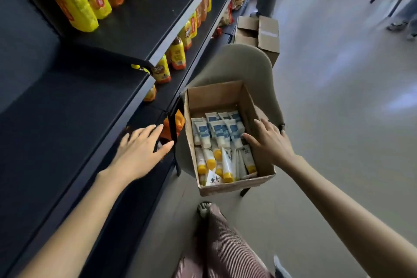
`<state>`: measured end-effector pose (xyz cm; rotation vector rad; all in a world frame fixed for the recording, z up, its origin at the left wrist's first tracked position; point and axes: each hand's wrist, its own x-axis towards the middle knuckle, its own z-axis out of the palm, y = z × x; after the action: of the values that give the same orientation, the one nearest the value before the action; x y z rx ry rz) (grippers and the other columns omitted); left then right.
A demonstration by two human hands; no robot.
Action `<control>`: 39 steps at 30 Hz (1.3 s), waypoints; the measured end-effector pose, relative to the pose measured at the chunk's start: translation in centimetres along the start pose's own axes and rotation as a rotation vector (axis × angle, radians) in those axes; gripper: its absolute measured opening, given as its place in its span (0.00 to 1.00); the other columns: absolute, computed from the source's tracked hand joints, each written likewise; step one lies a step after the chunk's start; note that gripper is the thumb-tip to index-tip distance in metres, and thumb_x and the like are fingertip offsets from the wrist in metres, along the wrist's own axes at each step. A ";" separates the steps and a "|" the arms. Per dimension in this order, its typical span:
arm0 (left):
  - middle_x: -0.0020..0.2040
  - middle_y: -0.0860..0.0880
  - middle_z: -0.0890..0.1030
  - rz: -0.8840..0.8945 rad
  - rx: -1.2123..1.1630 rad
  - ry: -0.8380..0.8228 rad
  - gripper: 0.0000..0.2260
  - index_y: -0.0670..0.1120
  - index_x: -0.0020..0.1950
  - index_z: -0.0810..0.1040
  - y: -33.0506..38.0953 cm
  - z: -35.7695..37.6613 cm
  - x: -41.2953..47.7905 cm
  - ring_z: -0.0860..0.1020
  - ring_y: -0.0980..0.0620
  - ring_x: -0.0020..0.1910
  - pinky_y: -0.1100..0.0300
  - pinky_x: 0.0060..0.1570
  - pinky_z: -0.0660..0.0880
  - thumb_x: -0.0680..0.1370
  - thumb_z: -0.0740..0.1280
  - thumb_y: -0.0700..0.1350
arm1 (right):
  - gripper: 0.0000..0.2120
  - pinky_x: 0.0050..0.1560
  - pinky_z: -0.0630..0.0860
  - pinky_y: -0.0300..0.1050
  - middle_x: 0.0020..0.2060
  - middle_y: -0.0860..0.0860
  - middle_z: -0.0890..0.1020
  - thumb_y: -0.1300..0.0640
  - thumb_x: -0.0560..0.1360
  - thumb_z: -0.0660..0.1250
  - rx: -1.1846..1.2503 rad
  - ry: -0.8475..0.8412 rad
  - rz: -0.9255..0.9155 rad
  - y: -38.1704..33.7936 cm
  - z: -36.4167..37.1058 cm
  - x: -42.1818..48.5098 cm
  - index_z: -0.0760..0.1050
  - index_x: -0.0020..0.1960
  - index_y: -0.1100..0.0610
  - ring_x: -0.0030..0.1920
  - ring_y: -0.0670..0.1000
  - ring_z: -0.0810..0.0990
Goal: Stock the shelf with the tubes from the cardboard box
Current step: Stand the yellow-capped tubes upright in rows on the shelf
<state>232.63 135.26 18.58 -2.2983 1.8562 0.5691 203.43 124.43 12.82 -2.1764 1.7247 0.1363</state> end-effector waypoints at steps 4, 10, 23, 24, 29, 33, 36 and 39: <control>0.77 0.52 0.55 0.006 -0.038 -0.059 0.29 0.52 0.77 0.51 1.0 1.6 3.3 0.52 0.51 0.76 0.48 0.73 0.51 0.79 0.48 0.63 | 0.32 0.70 0.60 0.61 0.75 0.54 0.60 0.37 0.78 0.53 0.071 -0.073 0.037 0.4 3.4 3.0 0.56 0.75 0.54 0.74 0.56 0.60; 0.77 0.51 0.55 0.029 -0.050 -0.143 0.29 0.51 0.77 0.50 2.2 4.7 7.4 0.52 0.50 0.76 0.48 0.73 0.51 0.80 0.48 0.62 | 0.32 0.64 0.69 0.58 0.72 0.57 0.63 0.40 0.78 0.56 0.185 -0.274 0.124 0.4 9.7 6.8 0.57 0.74 0.58 0.69 0.60 0.67; 0.78 0.53 0.52 0.007 -0.107 -0.291 0.29 0.51 0.78 0.48 2.5 9.8 8.6 0.51 0.52 0.76 0.52 0.73 0.50 0.80 0.47 0.61 | 0.23 0.57 0.69 0.47 0.65 0.64 0.72 0.55 0.79 0.60 0.465 -0.599 0.459 -0.2 21.0 8.2 0.62 0.69 0.66 0.64 0.62 0.72; 0.78 0.53 0.52 0.002 -0.117 -0.288 0.29 0.51 0.78 0.48 2.5 10.0 8.6 0.51 0.53 0.76 0.52 0.73 0.50 0.80 0.47 0.61 | 0.23 0.57 0.69 0.46 0.65 0.63 0.72 0.55 0.79 0.60 0.477 -0.584 0.490 -0.2 21.5 8.4 0.62 0.69 0.66 0.64 0.62 0.72; 0.77 0.54 0.52 -0.019 -0.168 -0.284 0.29 0.52 0.77 0.49 2.4 10.6 8.6 0.52 0.54 0.75 0.54 0.72 0.51 0.79 0.48 0.61 | 0.23 0.56 0.71 0.48 0.61 0.62 0.76 0.53 0.77 0.64 0.576 -0.526 0.630 -0.2 23.4 9.0 0.68 0.65 0.66 0.62 0.61 0.74; 0.77 0.55 0.54 -0.027 -0.214 -0.272 0.28 0.52 0.77 0.50 2.7 10.5 8.9 0.53 0.55 0.75 0.55 0.72 0.51 0.80 0.49 0.60 | 0.25 0.46 0.71 0.44 0.49 0.56 0.77 0.51 0.73 0.71 0.763 -0.543 0.788 0.3 24.4 9.5 0.73 0.62 0.66 0.50 0.55 0.77; 0.77 0.55 0.55 -0.022 -0.252 -0.245 0.27 0.52 0.77 0.51 3.0 10.2 9.2 0.54 0.55 0.75 0.55 0.71 0.53 0.80 0.50 0.60 | 0.26 0.57 0.76 0.47 0.51 0.57 0.76 0.54 0.71 0.74 0.867 -0.548 0.862 0.6 24.3 9.8 0.70 0.62 0.66 0.56 0.57 0.78; 0.76 0.56 0.57 -0.020 -0.298 -0.218 0.26 0.52 0.77 0.53 3.3 9.7 9.4 0.56 0.55 0.74 0.56 0.70 0.55 0.80 0.51 0.58 | 0.25 0.54 0.79 0.47 0.47 0.56 0.76 0.58 0.72 0.73 1.032 -0.621 0.868 0.5 23.1 10.0 0.68 0.62 0.68 0.53 0.56 0.80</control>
<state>229.03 129.16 6.57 -2.3089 1.7442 1.1120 208.85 122.83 -11.73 -0.5186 1.6507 0.0851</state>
